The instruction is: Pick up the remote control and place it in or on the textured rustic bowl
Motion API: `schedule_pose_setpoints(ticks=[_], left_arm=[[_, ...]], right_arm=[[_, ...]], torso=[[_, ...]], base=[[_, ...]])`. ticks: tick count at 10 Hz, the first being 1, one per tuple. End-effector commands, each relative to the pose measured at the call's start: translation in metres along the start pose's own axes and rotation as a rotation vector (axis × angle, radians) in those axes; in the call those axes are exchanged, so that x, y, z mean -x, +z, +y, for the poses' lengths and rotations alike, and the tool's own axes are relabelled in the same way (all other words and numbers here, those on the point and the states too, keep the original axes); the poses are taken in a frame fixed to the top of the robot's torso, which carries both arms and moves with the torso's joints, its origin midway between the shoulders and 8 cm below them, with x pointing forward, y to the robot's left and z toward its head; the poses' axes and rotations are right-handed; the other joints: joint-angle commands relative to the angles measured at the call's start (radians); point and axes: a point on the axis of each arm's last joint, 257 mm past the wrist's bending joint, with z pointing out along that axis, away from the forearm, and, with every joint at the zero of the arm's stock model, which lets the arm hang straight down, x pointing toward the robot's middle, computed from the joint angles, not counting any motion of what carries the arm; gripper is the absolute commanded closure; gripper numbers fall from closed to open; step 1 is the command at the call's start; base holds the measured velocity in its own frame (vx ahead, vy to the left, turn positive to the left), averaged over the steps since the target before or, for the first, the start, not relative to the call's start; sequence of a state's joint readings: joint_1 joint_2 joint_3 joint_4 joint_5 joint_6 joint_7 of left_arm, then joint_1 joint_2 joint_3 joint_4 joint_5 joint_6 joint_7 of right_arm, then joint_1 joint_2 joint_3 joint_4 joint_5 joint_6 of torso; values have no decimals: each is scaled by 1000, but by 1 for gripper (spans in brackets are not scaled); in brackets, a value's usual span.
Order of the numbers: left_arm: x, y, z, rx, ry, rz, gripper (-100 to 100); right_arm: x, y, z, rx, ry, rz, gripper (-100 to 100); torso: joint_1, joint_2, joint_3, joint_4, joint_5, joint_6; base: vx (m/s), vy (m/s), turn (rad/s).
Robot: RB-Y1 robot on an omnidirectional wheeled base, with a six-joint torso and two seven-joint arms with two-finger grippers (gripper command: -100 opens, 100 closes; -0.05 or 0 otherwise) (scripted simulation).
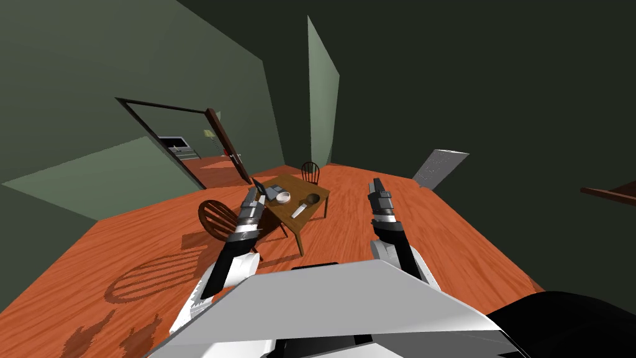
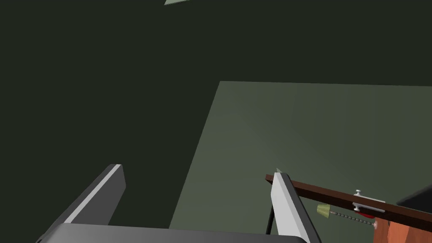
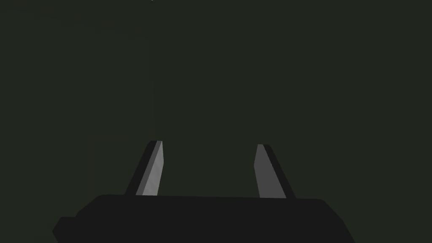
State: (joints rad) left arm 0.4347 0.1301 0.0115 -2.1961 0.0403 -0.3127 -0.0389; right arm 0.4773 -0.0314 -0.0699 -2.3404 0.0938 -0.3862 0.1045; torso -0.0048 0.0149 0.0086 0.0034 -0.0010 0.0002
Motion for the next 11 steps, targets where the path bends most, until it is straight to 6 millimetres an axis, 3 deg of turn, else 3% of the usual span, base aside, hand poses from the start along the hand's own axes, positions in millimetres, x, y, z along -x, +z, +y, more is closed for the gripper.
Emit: schedule_pose_setpoints(ticks=[1,4,5,7,10,11], left_arm=[[2,3,22,58,8,22,-100],[6,8,56,149,16,40,-100],[6,7,56,152,16,40,-100],[14,11,90,237,19,45,-100],[20,10,115,313,19,43,-100],[27,11,133,360,18,37,-100]], right_arm=[[0,0,0,0,0,0,0],[0,0,0,0,0,0,0],[0,0,0,0,0,0,0],[0,0,0,0,0,0,0],[0,0,0,0,0,0,0],[0,0,0,0,0,0,0]], torso=[[0,0,0,0,0,0],[2,-3,-1,0,0,0],[3,-4,-2,-1,1,0],[1,-7,-4,-1,0,0],[1,-7,-4,-1,0,0],[2,-9,-5,-2,0,0]], base=[[-248,-88,29],[-180,-52,12],[-108,-31,3],[-156,-68,9],[-115,-50,2],[-68,-59,-5]])
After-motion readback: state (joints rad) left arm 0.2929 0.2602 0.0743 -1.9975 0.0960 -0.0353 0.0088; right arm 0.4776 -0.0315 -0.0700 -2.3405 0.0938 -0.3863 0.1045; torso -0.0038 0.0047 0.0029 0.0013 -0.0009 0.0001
